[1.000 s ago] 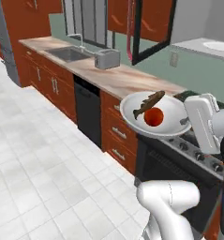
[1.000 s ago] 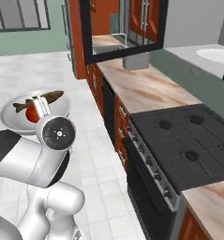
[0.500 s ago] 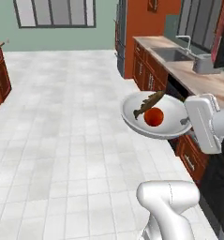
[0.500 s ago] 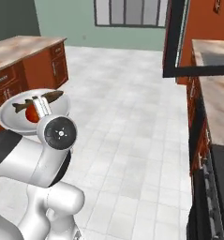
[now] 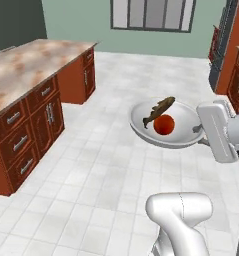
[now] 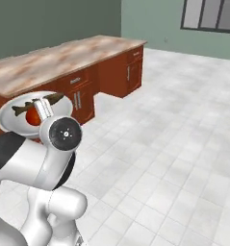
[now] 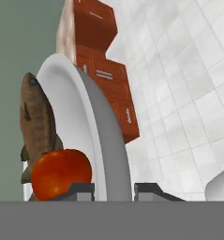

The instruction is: The microwave is finished heating the fish and tomato. Take the bowl containing the food and place it on the dining counter.

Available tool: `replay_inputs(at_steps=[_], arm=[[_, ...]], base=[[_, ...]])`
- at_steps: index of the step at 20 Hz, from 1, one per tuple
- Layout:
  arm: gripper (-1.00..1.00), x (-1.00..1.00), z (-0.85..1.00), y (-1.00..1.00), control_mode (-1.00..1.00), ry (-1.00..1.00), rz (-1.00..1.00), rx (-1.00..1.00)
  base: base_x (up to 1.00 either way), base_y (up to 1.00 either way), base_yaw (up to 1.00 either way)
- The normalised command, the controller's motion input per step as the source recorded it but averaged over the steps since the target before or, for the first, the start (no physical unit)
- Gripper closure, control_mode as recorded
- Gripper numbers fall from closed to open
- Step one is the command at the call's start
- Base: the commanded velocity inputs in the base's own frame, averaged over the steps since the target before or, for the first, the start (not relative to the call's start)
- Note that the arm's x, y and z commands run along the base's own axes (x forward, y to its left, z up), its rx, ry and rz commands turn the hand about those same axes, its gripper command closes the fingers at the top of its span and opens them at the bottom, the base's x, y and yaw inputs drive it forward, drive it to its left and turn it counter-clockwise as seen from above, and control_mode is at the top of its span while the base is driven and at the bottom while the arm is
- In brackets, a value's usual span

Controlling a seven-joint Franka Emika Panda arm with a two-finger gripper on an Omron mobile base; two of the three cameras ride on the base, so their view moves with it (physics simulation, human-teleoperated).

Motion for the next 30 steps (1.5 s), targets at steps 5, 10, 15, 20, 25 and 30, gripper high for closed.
replay_inputs(at_steps=[5,10,15,20,25,30], arm=[[1.00,0.00,0.00,0.00,1.00,0.00,0.00,0.00],[1.00,0.00,0.00,0.00,1.00,0.00,0.00,0.00],[1.00,0.00,0.00,0.00,1.00,0.00,0.00,0.00],[1.00,0.00,0.00,0.00,1.00,0.00,0.00,0.00],[1.00,0.00,0.00,0.00,1.00,0.00,0.00,0.00],[1.00,0.00,0.00,0.00,1.00,0.00,0.00,0.00]], base=[[1.00,1.00,0.32],[1.00,1.00,0.10],[1.00,1.00,-0.01],[0.57,1.00,0.00],[0.51,1.00,-0.02],[0.63,1.00,-0.08]])
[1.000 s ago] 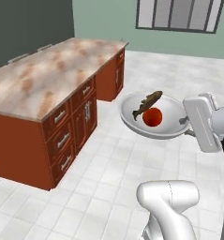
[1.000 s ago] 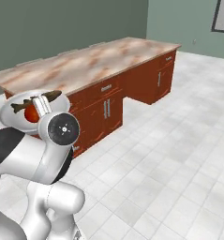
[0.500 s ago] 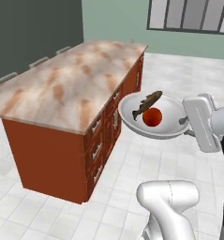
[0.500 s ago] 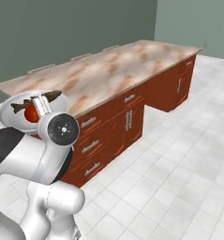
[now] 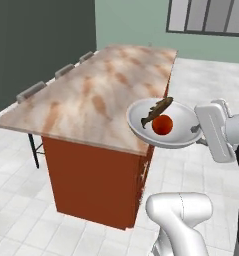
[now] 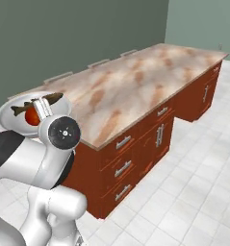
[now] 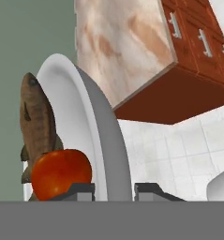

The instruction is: The microwave is finished heating the fish and tomato. Take the bowl containing the food and place it on the dining counter.

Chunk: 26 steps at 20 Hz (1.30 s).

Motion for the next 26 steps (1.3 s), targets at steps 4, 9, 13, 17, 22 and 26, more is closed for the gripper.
replay_inputs(at_steps=[4,9,13,17,22,26], arm=[[1.00,0.00,0.00,0.00,1.00,0.00,0.00,0.00],[1.00,0.00,0.00,0.00,1.00,0.00,0.00,0.00],[1.00,0.00,0.00,0.00,1.00,0.00,0.00,0.00],[1.00,0.00,0.00,0.00,1.00,0.00,0.00,0.00],[1.00,0.00,0.00,0.00,1.00,0.00,0.00,0.00],[1.00,0.08,0.00,0.00,-1.00,0.00,0.00,0.00]], base=[[0.72,1.00,-0.13],[0.82,1.00,-0.21],[1.00,1.00,-0.45],[0.97,0.99,-0.59],[0.34,0.82,-0.39],[0.19,0.04,-0.01]])
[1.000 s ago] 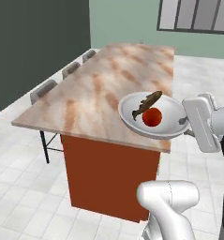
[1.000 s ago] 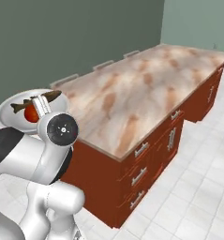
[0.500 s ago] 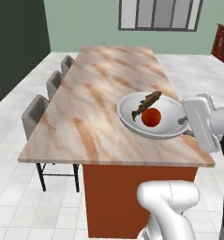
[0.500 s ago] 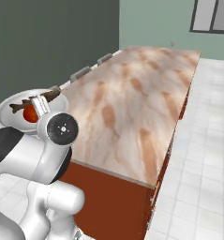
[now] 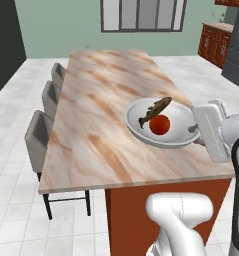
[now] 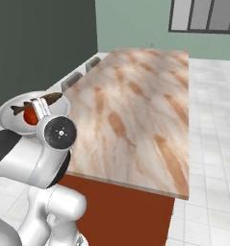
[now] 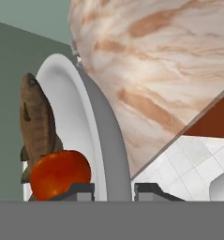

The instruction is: The microwave is finished heating the fish and tomato. Take the bowl containing the food and place it on the dining counter.

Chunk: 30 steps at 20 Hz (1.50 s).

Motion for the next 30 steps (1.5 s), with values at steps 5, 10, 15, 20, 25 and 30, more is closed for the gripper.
replay_inputs(at_steps=[5,10,15,20,25,30], arm=[[1.00,0.93,-0.31,0.00,-1.00,0.16,0.00,0.00],[1.00,1.00,-0.62,0.00,-1.00,0.25,0.01,0.00],[1.00,1.00,-0.89,0.00,-1.00,0.09,0.02,-0.01],[1.00,1.00,-0.35,0.03,-1.00,0.09,0.00,-0.01],[1.00,1.00,-0.37,0.07,-1.00,0.15,0.00,-0.01],[1.00,1.00,-0.80,0.12,-1.00,0.12,0.00,-0.13]], base=[[0.00,0.00,0.00],[0.00,0.00,0.00],[0.00,0.00,0.00],[0.00,0.00,0.00],[0.00,0.00,0.00],[0.00,0.00,0.00]])
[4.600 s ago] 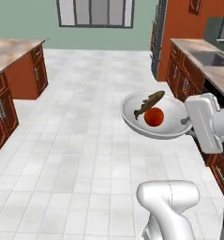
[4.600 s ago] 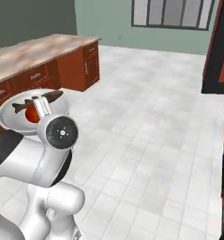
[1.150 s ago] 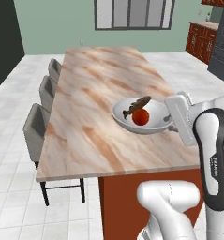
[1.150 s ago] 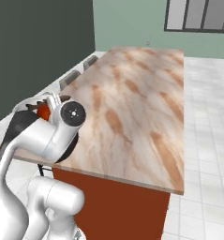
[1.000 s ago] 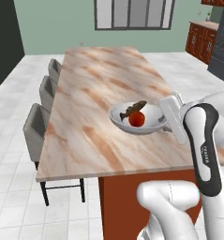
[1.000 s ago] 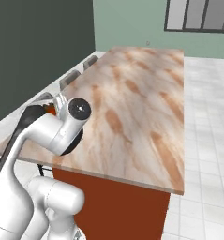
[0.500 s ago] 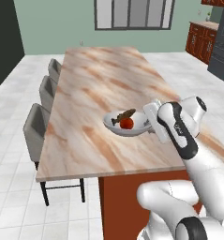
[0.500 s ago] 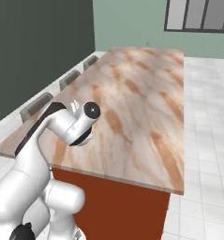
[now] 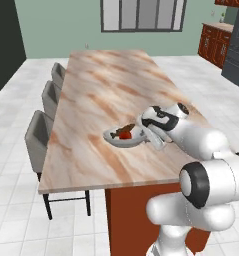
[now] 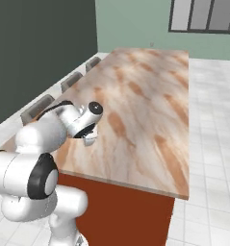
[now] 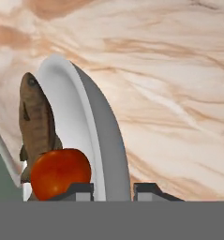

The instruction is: The microwave is finished heating the fish and tomato. Take the bowl containing the food and place it on the dining counter.

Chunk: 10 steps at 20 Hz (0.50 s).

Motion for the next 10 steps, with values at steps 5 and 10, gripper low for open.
replay_inputs(at_steps=[5,10], arm=[[1.00,1.00,-0.89,0.11,-1.00,0.01,0.00,-0.20],[1.00,0.89,-0.57,0.04,-1.00,-0.01,0.00,-0.14]], base=[[0.00,0.00,0.00],[0.00,0.00,0.00]])
